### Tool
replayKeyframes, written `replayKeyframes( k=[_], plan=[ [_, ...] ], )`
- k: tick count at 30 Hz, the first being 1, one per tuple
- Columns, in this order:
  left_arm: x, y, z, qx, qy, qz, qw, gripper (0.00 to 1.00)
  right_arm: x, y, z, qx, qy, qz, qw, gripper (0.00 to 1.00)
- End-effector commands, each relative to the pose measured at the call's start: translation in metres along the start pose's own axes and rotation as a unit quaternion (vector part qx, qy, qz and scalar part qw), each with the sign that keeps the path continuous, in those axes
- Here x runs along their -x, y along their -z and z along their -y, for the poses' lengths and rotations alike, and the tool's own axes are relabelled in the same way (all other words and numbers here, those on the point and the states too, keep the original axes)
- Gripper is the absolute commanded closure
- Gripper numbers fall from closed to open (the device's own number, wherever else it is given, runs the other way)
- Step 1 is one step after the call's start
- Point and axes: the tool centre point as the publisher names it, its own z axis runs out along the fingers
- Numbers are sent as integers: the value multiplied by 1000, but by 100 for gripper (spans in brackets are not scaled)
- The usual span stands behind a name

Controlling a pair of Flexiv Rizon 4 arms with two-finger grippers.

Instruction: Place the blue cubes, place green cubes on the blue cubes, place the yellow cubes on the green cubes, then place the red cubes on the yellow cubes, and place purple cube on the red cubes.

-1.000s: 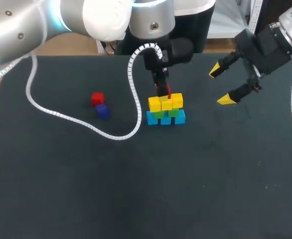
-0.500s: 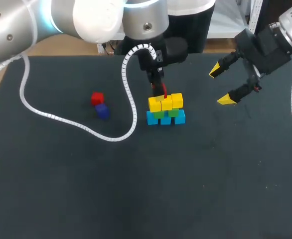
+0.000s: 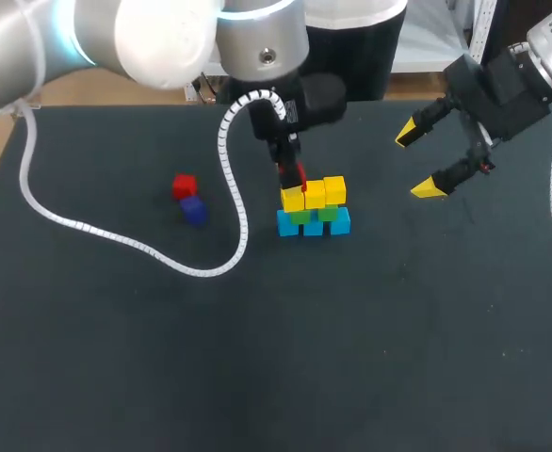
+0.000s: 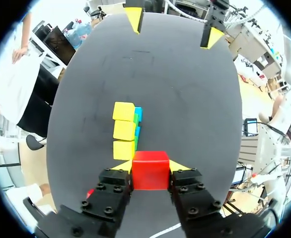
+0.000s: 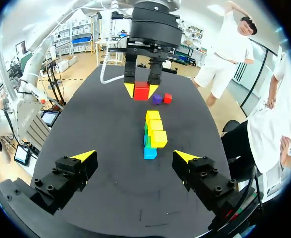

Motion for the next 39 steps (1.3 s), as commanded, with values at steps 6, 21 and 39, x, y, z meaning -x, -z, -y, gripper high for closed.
replayKeyframes(
  k=[6, 21, 39],
  plan=[
    [2, -13, 32, -15, -12, -13, 1000, 100, 0, 0, 0, 0, 0, 1, 1000, 0],
    [2, -33, 106, -44, 11, -20, 999, 100, 0, 0, 0, 0, 0, 1, 1000, 0],
    [16, -78, 128, -42, 35, -31, 998, 100, 0, 0, 0, 0, 0, 1, 1000, 0]
  ],
)
